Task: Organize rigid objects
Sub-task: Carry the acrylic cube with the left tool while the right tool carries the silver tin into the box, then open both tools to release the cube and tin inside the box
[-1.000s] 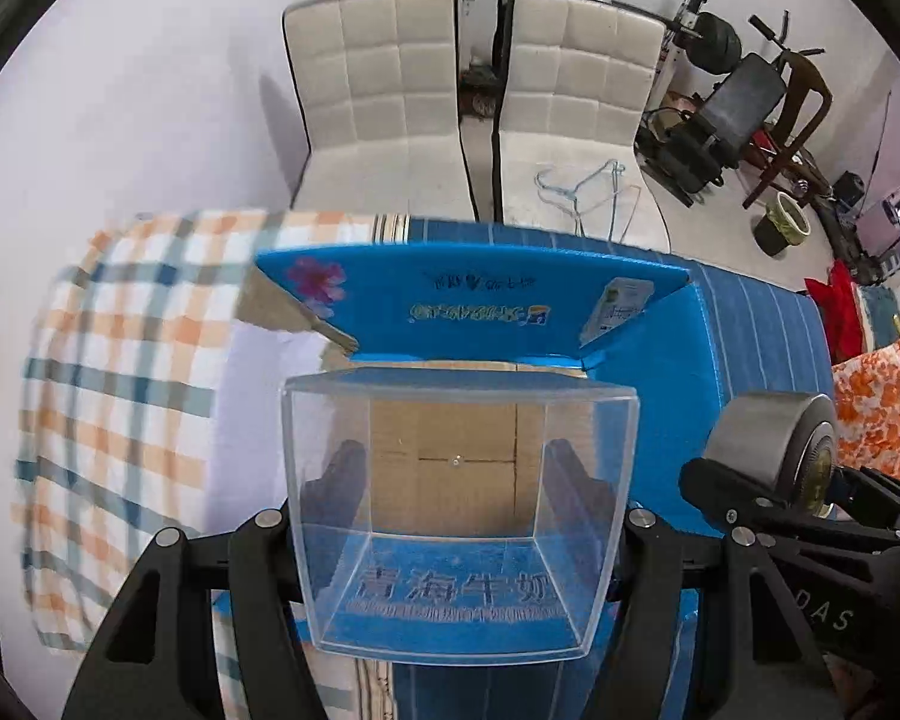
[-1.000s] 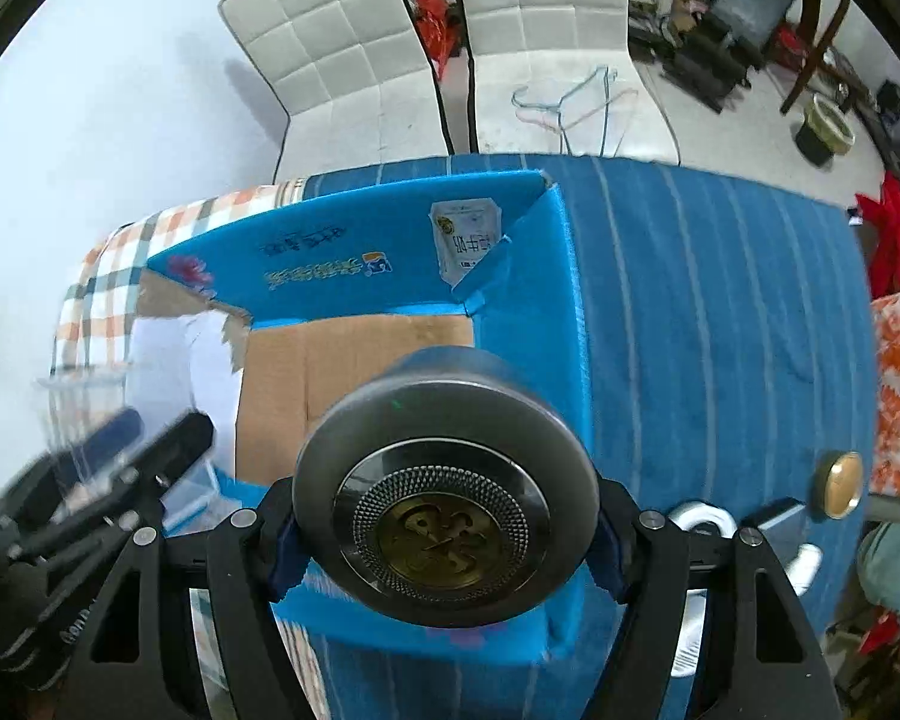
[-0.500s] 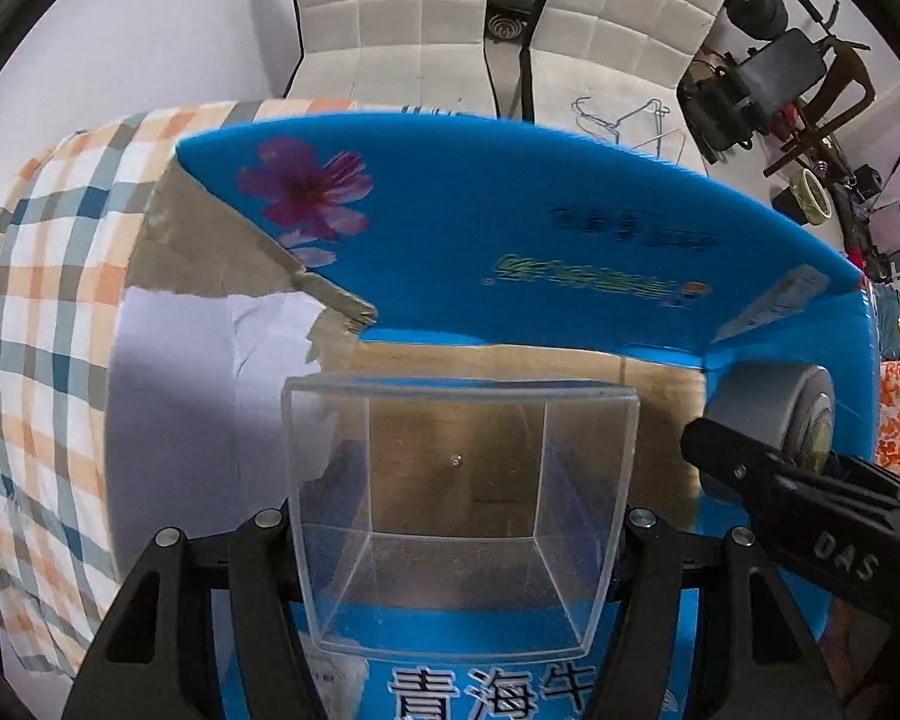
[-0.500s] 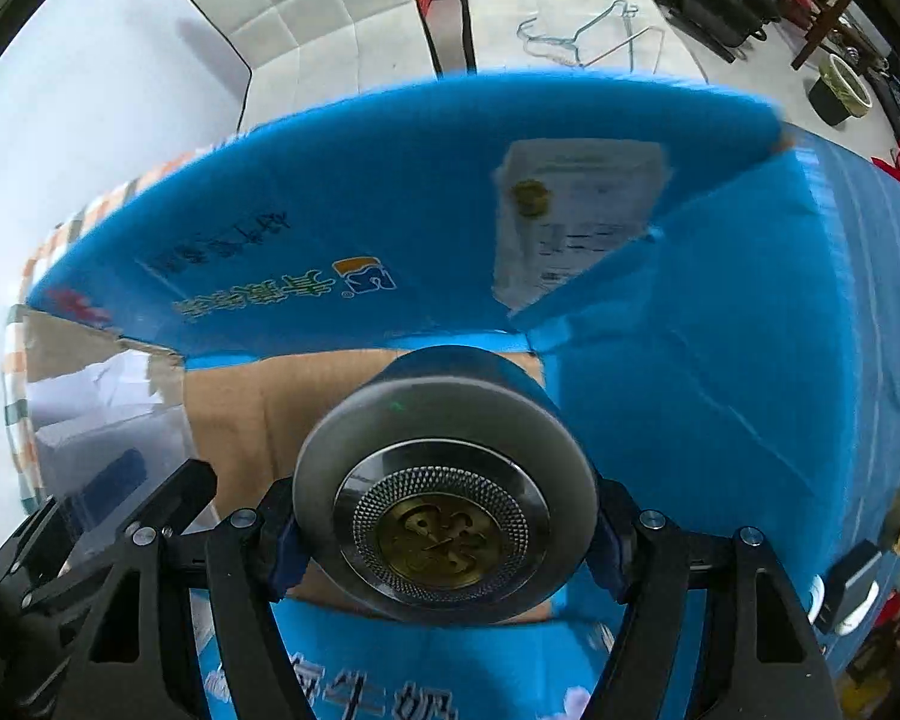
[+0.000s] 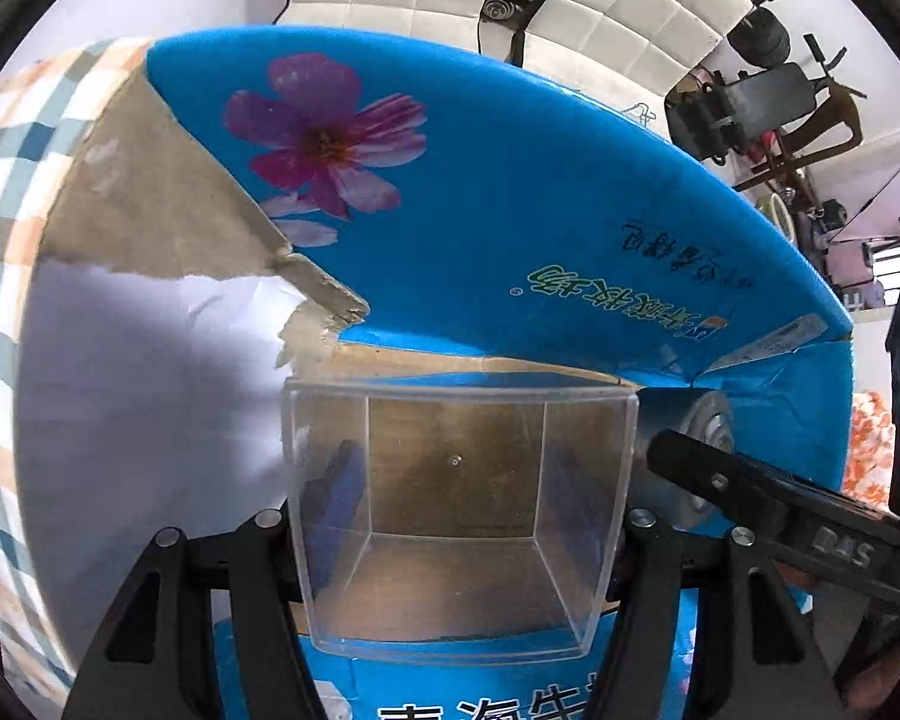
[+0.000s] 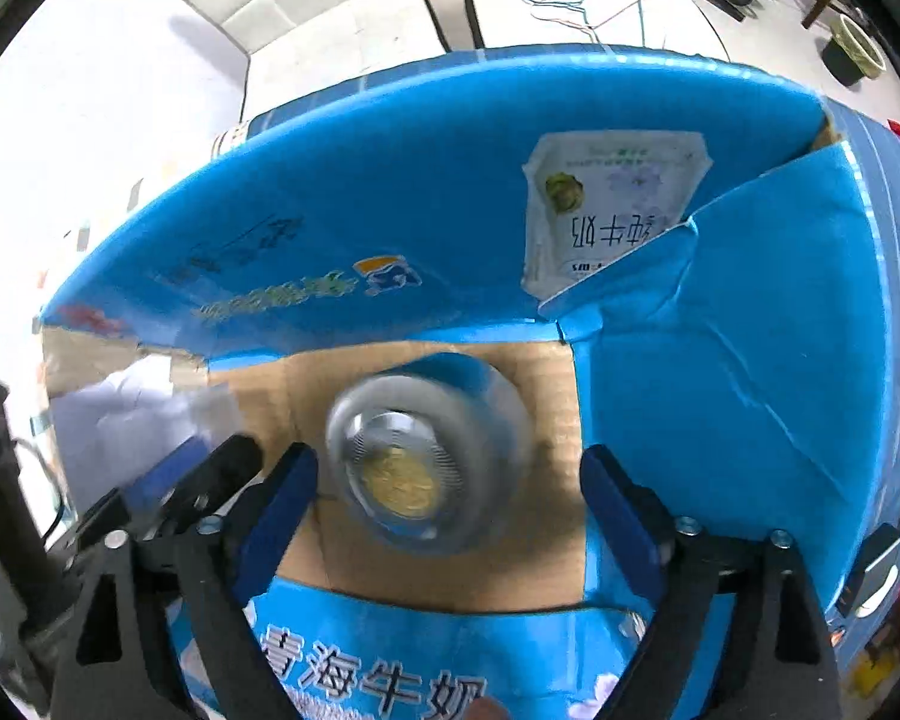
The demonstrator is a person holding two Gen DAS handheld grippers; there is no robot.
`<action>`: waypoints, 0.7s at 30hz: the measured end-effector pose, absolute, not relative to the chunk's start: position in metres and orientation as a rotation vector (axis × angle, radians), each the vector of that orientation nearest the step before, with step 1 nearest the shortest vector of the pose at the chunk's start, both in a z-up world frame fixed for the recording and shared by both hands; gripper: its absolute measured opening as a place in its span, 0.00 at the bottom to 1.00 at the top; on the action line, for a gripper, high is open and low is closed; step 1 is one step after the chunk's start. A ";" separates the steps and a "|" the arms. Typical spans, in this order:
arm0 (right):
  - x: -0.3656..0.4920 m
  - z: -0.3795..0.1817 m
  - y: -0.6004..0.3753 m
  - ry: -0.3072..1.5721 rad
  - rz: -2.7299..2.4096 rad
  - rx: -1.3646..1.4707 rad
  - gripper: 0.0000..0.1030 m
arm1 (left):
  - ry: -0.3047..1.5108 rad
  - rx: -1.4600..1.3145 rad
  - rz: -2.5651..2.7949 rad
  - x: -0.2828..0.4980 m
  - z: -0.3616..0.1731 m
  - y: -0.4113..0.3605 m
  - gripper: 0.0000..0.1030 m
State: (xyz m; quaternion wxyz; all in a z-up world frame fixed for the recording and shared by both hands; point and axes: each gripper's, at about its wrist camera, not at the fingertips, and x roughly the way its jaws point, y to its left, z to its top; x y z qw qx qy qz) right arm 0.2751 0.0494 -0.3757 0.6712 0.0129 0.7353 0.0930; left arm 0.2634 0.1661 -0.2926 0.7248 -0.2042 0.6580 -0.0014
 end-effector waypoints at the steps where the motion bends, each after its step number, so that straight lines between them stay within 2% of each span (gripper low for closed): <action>1: 0.273 -0.374 0.048 1.653 0.211 0.030 0.89 | 1.456 -0.465 -0.015 0.263 -0.294 0.166 0.59; 14: 0.274 -0.371 0.056 1.653 0.187 0.000 0.89 | 1.548 -0.415 -0.054 0.278 -0.309 0.153 0.62; 16: 0.273 -0.370 0.055 1.647 0.183 -0.005 0.89 | 1.546 -0.405 -0.048 0.278 -0.304 0.153 0.67; 21: 0.266 -0.359 0.049 1.644 0.202 -0.027 0.93 | 1.563 -0.418 -0.024 0.277 -0.298 0.159 0.97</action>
